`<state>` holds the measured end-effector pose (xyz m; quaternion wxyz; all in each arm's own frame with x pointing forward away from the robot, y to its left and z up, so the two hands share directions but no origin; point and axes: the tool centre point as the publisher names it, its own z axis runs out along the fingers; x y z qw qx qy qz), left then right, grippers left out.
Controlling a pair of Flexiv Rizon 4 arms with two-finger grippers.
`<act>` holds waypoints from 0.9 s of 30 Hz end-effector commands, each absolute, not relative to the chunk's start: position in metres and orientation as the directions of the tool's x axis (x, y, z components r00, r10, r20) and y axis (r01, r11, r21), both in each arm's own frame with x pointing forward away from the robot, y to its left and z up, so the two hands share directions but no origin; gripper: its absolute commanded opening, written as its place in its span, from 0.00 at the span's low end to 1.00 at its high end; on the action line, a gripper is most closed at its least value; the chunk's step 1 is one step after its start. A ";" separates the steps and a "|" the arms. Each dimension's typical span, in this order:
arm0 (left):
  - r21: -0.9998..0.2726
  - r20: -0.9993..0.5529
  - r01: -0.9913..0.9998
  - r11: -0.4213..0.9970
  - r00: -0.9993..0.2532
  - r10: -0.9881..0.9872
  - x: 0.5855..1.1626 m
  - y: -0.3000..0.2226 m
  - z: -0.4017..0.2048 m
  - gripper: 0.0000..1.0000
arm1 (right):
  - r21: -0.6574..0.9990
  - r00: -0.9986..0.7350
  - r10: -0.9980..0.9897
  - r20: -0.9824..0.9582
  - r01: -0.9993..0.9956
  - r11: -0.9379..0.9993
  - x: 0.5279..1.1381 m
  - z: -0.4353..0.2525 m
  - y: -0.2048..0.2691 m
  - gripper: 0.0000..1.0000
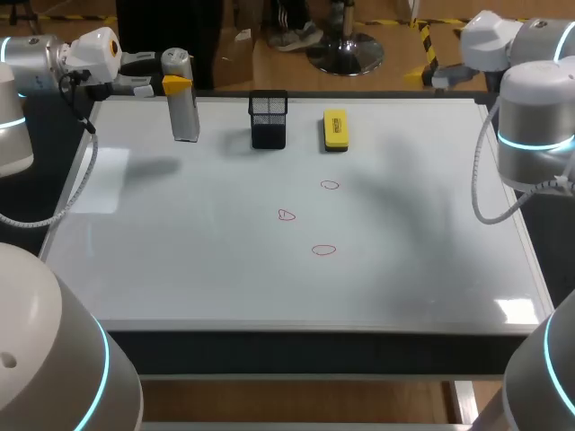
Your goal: Pick up the inspection probe, press it on each red-marked spot on the whiteboard one by one, put down the probe, pick up the eraser, and wipe off all the red marks.
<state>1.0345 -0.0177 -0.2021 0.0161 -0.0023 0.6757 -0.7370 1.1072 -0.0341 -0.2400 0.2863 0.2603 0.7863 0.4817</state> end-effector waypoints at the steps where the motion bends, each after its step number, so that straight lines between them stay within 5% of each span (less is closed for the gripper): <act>1: -0.996 -0.019 0.021 -0.086 -0.999 -0.027 1.034 -0.018 -0.201 0.00 | 0.753 -0.908 0.397 -0.137 0.164 0.637 1.124 -0.247 -0.031 1.00; 11: -0.996 -0.019 0.021 -0.086 -0.999 -0.027 1.034 -0.018 -0.201 0.00 | 0.388 -0.999 -0.009 -0.038 -0.023 0.921 1.129 -0.272 -0.009 1.00; 27: -0.996 -0.019 0.021 -0.086 -0.999 -0.027 1.034 -0.018 -0.201 0.00 | -0.098 -0.920 -0.388 0.053 -0.391 0.915 1.128 -0.294 0.016 1.00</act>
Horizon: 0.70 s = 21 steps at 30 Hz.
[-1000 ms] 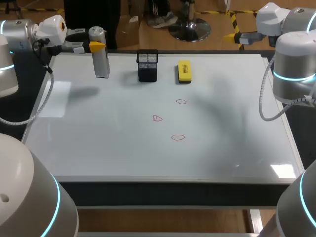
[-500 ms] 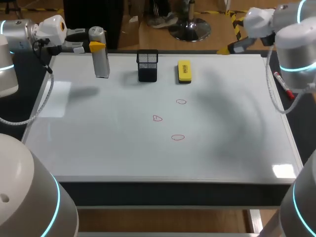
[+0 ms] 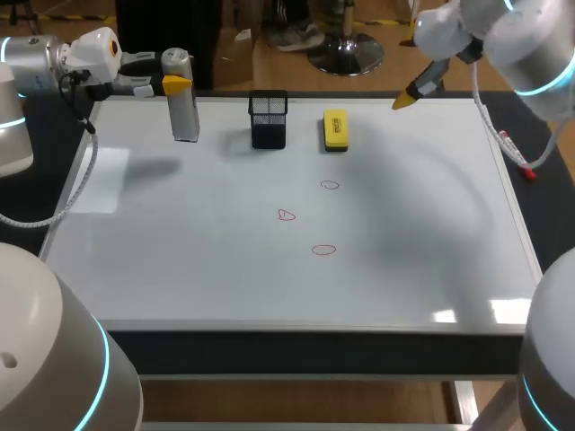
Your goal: Pick up the inspection probe, press it on each red-marked spot on the whiteboard one by one, put down the probe, pick up the eraser, and wipe off all the red marks.
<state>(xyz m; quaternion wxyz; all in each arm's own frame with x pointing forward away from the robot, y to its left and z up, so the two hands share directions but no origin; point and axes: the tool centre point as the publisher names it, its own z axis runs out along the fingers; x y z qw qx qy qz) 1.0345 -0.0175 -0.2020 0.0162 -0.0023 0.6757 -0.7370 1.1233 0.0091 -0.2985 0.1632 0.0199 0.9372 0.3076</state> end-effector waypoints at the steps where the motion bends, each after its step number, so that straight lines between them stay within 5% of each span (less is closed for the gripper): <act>1: -0.996 -0.019 0.021 -0.086 -0.999 -0.027 1.034 -0.018 -0.201 0.00 | -0.100 -0.915 -0.401 0.048 -0.404 0.909 1.128 -0.294 0.017 1.00; 21: -0.996 -0.019 0.021 -0.086 -0.999 -0.027 1.034 -0.018 -0.201 0.00 | -0.141 -0.902 -0.432 -0.001 -0.427 0.893 1.128 -0.294 0.022 1.00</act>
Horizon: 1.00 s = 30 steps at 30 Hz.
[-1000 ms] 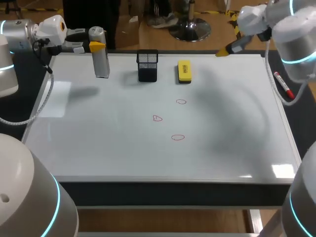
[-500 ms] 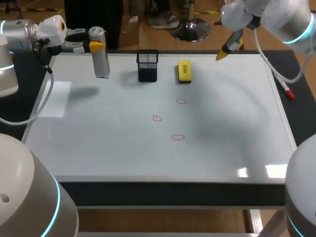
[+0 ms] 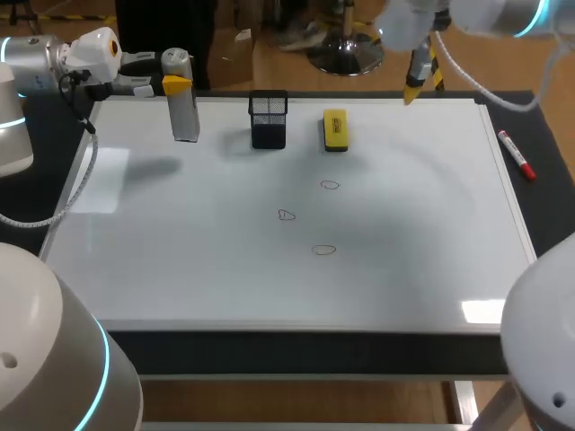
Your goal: Pick up the inspection probe, press it on each red-marked spot on the whiteboard one by one, put down the probe, pick up the eraser, and wipe off all the red marks.
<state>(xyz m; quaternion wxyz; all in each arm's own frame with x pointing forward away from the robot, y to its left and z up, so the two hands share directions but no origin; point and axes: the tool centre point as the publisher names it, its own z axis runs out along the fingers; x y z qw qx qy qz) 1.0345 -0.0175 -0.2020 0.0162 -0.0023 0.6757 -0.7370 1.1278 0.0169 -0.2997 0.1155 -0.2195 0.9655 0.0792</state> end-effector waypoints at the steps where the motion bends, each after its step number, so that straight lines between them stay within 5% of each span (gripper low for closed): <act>1: -0.996 -0.019 0.021 -0.086 -0.999 -0.027 1.034 -0.018 -0.201 0.00 | -0.141 -0.902 -0.432 -0.001 -0.427 0.893 1.128 -0.294 0.022 1.00; 22: -0.996 -0.019 0.021 -0.086 -0.999 -0.027 1.034 -0.018 -0.201 0.00 | 0.065 -0.692 -0.692 -0.203 -0.715 0.696 1.115 -0.328 0.051 1.00; 30: -0.996 -0.019 0.021 -0.086 -0.999 -0.027 1.034 -0.018 -0.201 0.00 | 0.052 -0.430 -0.885 -0.176 -0.902 0.428 1.111 -0.337 0.071 1.00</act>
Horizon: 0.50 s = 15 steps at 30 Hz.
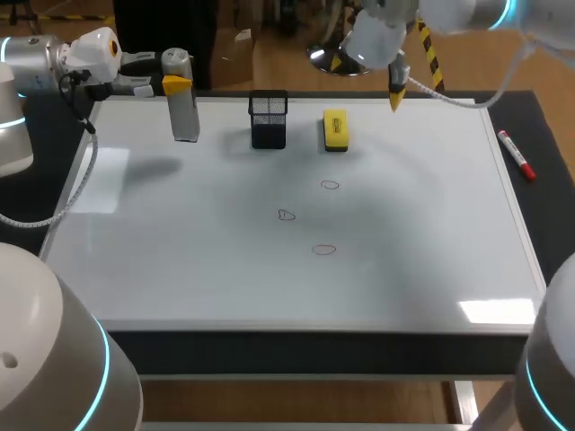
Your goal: Pick up the inspection probe, press it on each red-marked spot on the whiteboard one by one, put down the probe, pick up the eraser, and wipe off all the red marks.
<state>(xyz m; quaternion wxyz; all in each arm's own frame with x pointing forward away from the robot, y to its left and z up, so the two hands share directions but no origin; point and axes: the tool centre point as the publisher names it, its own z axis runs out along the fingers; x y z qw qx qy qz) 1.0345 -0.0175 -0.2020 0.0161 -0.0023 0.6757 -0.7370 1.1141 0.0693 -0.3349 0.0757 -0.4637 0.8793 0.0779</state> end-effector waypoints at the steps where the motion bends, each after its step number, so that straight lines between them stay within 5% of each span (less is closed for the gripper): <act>1: -0.996 -0.019 0.021 -0.086 -0.999 -0.027 1.034 -0.018 -0.201 0.00 | 0.052 -0.400 -0.901 -0.167 -0.916 0.397 1.111 -0.338 0.073 1.00; 15: -0.996 -0.019 0.021 -0.086 -0.999 -0.027 1.034 -0.018 -0.201 0.00 | 0.072 -0.130 -0.990 0.051 -0.988 0.133 1.101 -0.355 0.089 1.00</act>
